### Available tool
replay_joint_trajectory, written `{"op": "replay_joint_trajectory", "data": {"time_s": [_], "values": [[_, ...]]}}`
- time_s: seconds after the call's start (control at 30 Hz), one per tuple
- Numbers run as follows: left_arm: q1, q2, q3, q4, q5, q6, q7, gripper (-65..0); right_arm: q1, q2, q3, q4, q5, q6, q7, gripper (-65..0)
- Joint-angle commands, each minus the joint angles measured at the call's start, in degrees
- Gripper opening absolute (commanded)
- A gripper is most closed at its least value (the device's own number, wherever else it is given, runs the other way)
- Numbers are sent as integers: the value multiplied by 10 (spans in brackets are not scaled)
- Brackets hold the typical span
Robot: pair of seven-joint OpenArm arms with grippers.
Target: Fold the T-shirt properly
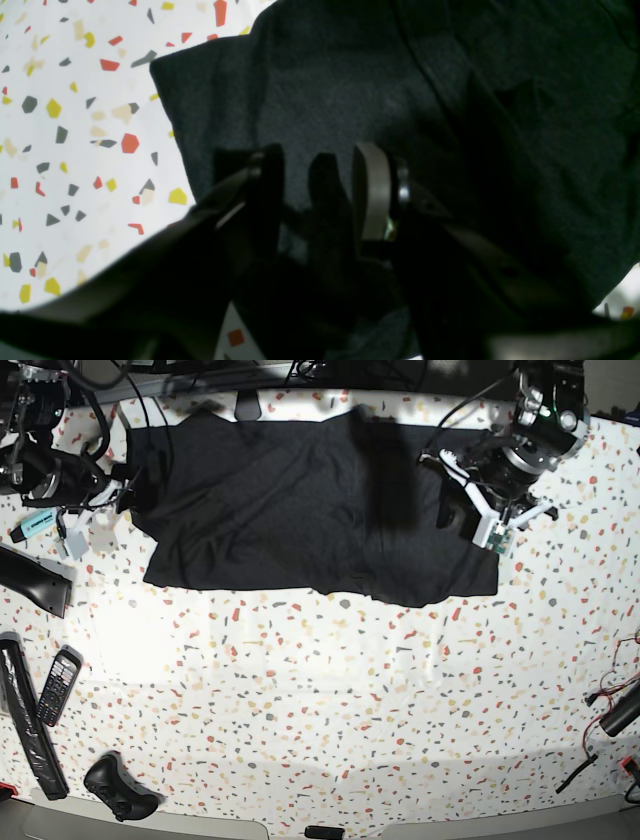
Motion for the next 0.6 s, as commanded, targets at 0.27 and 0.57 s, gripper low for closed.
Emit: {"op": "replay_joint_trajectory", "data": {"time_s": [0.27, 0.57], "values": [[-1, -2, -1, 9, -6, 0, -11, -430, -5, -17, 2, 10, 73, 1, -3, -325], [-1, -2, -1, 8, -6, 0, -11, -430, -5, 60, 3, 21, 101, 1, -3, -325]]}}
